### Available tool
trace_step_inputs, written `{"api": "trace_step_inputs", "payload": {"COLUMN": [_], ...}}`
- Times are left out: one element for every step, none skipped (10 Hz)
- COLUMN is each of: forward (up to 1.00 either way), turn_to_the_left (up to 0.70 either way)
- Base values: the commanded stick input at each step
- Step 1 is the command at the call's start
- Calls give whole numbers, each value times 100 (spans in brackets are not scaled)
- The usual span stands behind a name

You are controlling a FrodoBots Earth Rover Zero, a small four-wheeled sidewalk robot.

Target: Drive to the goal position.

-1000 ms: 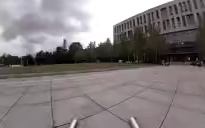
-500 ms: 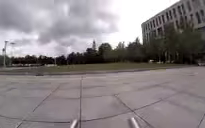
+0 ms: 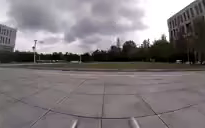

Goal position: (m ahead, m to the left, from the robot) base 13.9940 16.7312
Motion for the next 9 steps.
{"api": "trace_step_inputs", "payload": {"forward": [0,0,0,0,0,0,0,0,0], "turn_to_the_left": [100,100,100,100,100,100,100,100,100]}}
